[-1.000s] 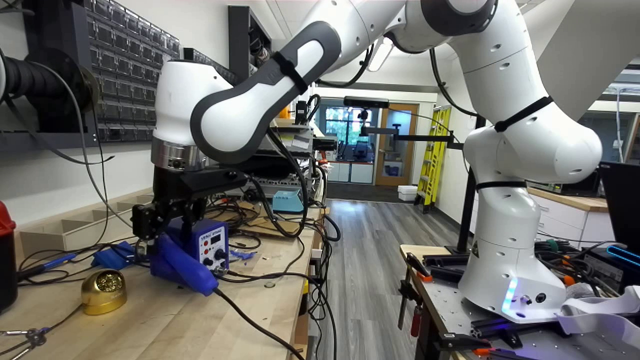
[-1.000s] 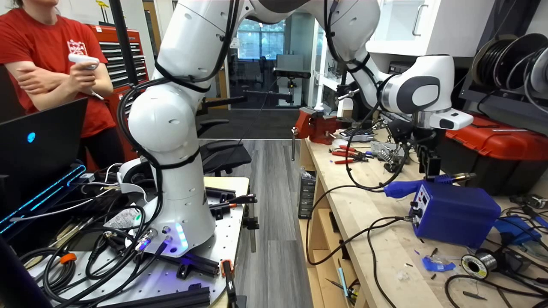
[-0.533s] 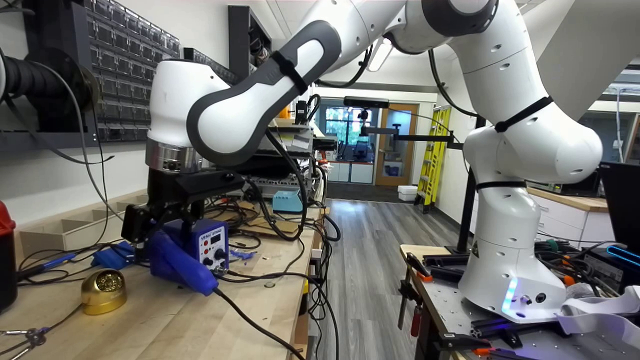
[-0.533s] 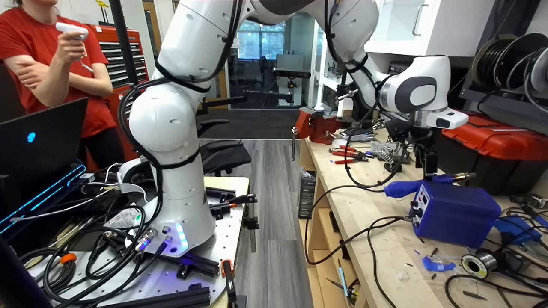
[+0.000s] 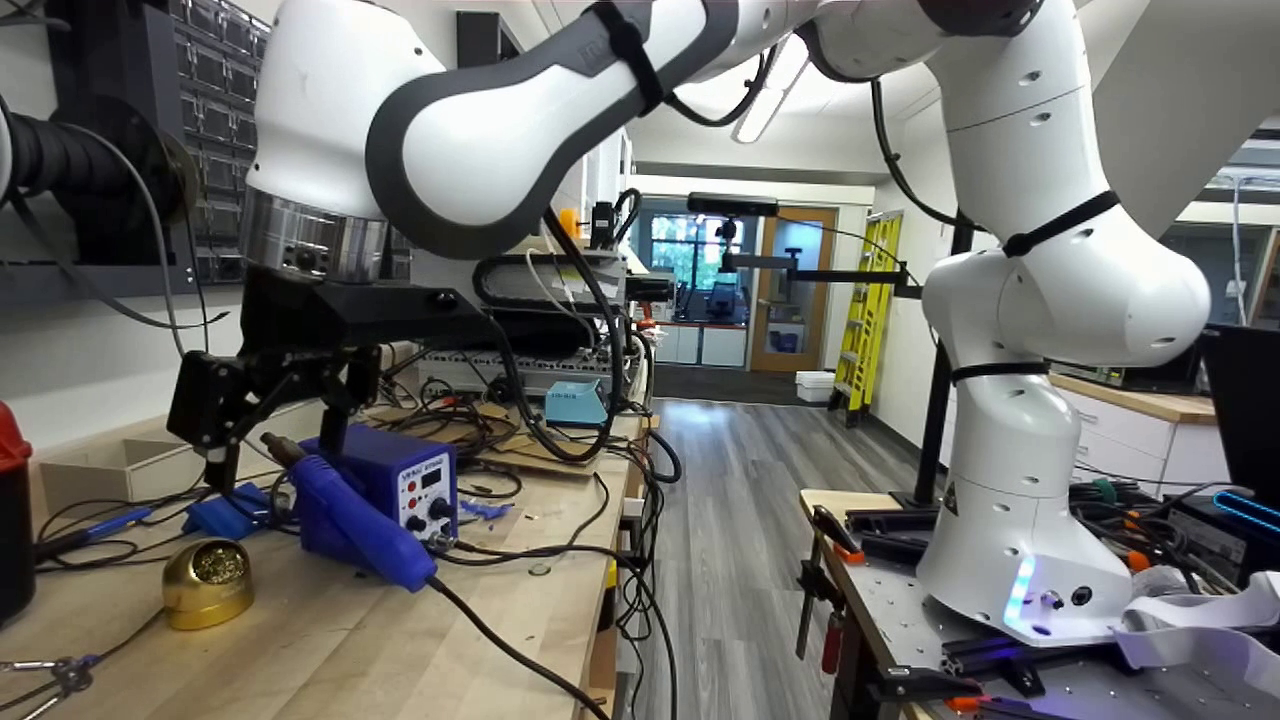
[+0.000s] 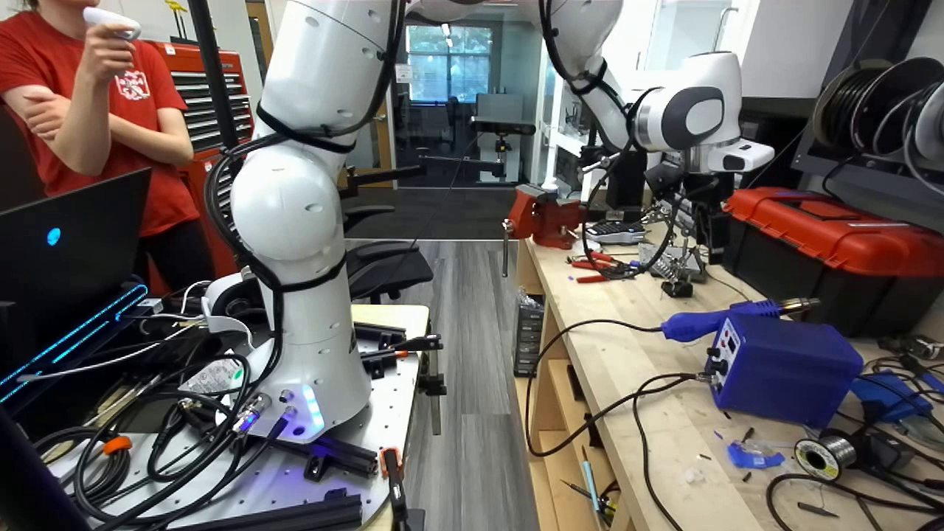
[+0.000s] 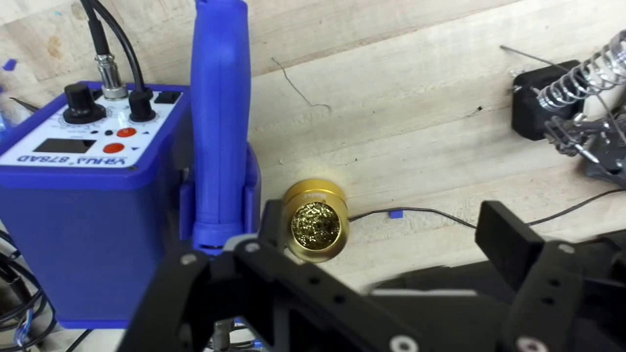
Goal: Place the blue handle on the holder
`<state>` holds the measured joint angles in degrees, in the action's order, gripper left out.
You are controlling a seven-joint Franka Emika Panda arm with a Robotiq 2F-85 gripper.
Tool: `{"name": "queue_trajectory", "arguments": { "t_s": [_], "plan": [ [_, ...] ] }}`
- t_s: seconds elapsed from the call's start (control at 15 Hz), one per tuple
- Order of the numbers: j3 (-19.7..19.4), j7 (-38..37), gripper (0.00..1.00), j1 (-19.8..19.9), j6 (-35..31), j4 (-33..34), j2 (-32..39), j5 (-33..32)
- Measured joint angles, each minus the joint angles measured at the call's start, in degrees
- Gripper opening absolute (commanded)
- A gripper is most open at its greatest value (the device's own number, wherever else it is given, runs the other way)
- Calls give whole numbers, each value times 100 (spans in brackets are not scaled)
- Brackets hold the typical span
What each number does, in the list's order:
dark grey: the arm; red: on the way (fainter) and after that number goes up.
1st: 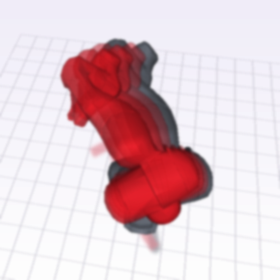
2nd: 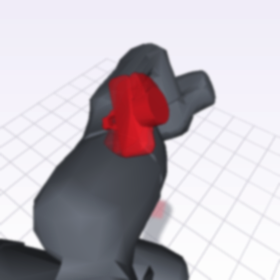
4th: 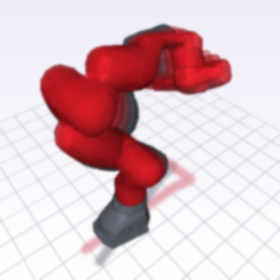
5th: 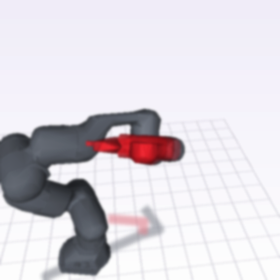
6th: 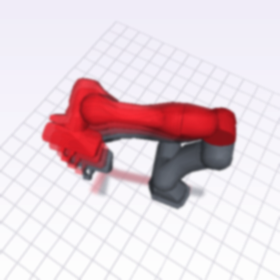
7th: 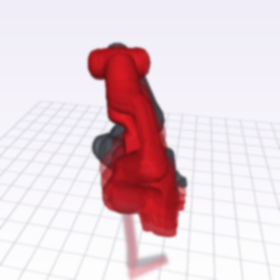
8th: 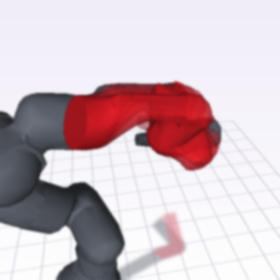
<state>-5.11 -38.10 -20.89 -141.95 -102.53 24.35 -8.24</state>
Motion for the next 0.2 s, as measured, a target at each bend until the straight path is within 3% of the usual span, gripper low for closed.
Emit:
{"name": "queue_trajectory", "arguments": {
  "t_s": [0.2],
  "plan": [
    [49, -152, 100, -75, 207, -25, -159, -135]
  ]
}}
